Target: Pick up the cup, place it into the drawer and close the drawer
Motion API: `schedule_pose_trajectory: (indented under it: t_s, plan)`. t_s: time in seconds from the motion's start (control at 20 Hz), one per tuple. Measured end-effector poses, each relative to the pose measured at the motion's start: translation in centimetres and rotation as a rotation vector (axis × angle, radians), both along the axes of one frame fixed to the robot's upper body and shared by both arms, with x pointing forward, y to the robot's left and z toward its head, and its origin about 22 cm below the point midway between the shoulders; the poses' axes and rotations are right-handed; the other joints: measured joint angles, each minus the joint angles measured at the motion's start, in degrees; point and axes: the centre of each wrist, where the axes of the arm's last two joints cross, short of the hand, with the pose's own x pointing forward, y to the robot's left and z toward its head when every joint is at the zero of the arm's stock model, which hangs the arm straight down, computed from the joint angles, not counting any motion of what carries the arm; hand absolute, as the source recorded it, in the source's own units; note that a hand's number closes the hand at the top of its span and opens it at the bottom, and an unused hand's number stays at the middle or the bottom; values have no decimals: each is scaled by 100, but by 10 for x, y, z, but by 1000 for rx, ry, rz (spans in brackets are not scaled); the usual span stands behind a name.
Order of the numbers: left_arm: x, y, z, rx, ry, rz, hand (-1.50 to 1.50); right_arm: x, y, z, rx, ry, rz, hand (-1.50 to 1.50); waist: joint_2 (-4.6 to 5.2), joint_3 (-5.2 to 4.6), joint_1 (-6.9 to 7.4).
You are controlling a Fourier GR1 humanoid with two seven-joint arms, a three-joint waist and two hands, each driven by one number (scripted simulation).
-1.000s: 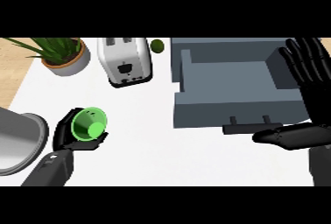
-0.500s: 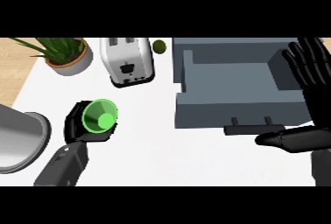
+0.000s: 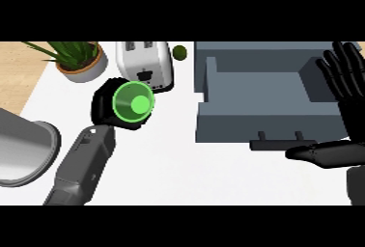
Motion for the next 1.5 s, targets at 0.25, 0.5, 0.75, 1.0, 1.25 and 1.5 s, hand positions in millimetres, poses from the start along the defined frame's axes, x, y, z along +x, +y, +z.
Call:
schedule_pose_trajectory:
  t_s: [0.25, 0.5, 0.75, 1.0, 1.25, 1.5]
  plan:
    - [33, -44, 63, 18, -45, -111, 150, 1, -3, 2, -5, -2, -10, -150, -26, 3, 49]
    - [47, -86, 126, 54, -58, -147, 150, 7, -6, -3, -3, -5, -16, -150, -25, 3, 27]
    - [55, -127, 181, 100, -46, -143, 150, 10, -5, -4, -8, -13, -17, -150, 5, 1, -56]
    - [61, -162, 211, 158, 39, -121, 150, 12, 1, -3, -5, -18, -4, -150, 40, 2, -170]
    - [67, -183, 222, 228, 145, -83, 150, 13, 3, 4, -6, -29, 16, -150, 82, 4, -334]
    - [70, -188, 207, 318, 225, -62, 150, 18, 8, 5, -6, -45, 50, -150, 159, 9, -543]
